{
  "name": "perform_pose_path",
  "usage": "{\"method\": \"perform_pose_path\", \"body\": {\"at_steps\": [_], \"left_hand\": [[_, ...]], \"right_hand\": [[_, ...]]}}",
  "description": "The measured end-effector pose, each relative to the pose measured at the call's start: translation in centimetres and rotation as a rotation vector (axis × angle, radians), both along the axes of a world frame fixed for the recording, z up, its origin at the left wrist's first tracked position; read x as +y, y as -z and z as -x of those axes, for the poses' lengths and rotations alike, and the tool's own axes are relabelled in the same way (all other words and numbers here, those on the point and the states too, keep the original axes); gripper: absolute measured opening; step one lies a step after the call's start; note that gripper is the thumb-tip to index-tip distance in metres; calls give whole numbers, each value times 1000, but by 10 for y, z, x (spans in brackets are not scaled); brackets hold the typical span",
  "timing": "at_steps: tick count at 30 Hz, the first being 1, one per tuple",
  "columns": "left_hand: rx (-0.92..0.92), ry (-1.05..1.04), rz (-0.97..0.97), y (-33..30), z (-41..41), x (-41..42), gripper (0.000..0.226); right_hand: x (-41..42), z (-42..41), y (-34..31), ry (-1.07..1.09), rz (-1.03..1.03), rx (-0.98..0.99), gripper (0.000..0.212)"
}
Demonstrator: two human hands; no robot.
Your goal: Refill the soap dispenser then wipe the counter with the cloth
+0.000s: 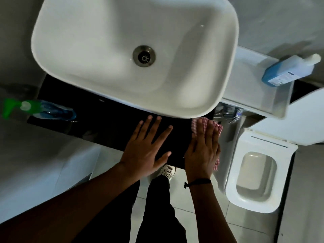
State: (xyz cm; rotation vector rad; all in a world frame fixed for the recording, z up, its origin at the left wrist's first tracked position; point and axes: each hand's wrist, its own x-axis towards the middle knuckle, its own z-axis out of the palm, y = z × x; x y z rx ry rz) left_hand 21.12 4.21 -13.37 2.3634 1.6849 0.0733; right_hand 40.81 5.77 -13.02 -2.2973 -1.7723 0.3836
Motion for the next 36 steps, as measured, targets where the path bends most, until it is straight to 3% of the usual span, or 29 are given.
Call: {"method": "perform_pose_path", "body": {"at_steps": [4,11,24,36], "left_hand": [[-19,97,22,4,-56,29,85],[-66,117,76,14,-135,95,94],[45,-3,-37,25,-211,184,96],[46,-25,-76,27,-213,185,96]], "right_hand": [[31,-42,-7,120,-61,77,48],[116,-115,-4,135,-173,12,47],[290,-176,72,32,79,16,53],[302,-169,108,-91,317,9,77]]}}
